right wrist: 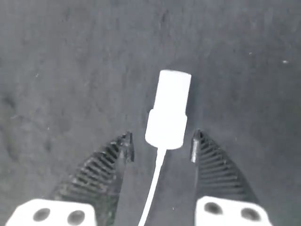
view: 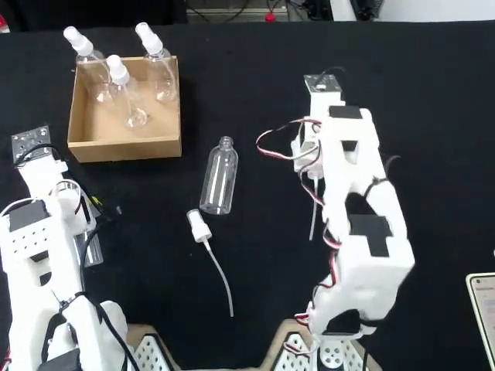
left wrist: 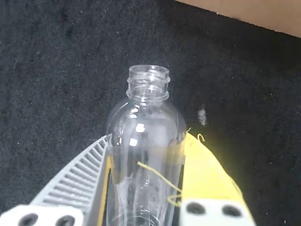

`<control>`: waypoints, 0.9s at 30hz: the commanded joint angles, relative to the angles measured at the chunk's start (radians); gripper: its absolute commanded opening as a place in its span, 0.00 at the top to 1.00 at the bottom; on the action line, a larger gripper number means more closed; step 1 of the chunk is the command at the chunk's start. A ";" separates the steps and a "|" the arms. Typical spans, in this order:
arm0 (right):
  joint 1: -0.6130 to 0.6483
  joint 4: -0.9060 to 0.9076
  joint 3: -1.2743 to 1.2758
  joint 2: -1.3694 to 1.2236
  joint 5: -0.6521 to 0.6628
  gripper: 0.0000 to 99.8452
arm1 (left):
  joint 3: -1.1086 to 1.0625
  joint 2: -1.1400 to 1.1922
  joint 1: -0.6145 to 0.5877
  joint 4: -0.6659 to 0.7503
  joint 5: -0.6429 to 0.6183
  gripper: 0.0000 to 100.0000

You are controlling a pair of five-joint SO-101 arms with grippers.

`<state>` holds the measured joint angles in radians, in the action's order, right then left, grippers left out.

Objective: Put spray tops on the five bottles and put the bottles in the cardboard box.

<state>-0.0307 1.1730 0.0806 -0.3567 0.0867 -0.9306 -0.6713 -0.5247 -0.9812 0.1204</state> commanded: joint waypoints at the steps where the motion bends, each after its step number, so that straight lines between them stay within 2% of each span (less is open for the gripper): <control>1: 0.012 -0.015 -0.076 -0.027 -0.025 0.79 | 0.013 -0.029 -0.005 0.018 -0.008 0.92; 4: 0.014 -0.015 -0.076 -0.070 -0.026 0.76 | 0.013 -0.029 -0.005 0.018 -0.008 0.92; 7: 0.012 -0.021 -0.081 -0.099 -0.026 0.78 | 0.013 -0.029 -0.005 0.018 -0.008 0.92; 15: 0.009 -0.023 -0.114 -0.099 -0.028 0.98 | 0.013 -0.029 -0.005 0.018 -0.008 0.92; 25: 0.009 0.084 -0.111 -0.099 -0.054 0.97 | 0.013 -0.029 -0.005 0.018 -0.008 0.92; 27: -0.003 0.118 -0.117 -0.099 -0.057 0.92 | 0.013 -0.029 -0.005 0.018 -0.008 0.92</control>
<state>-0.0307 1.2451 0.0161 -0.4641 0.0361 -0.9306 -0.6713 -0.5247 -0.9812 0.1204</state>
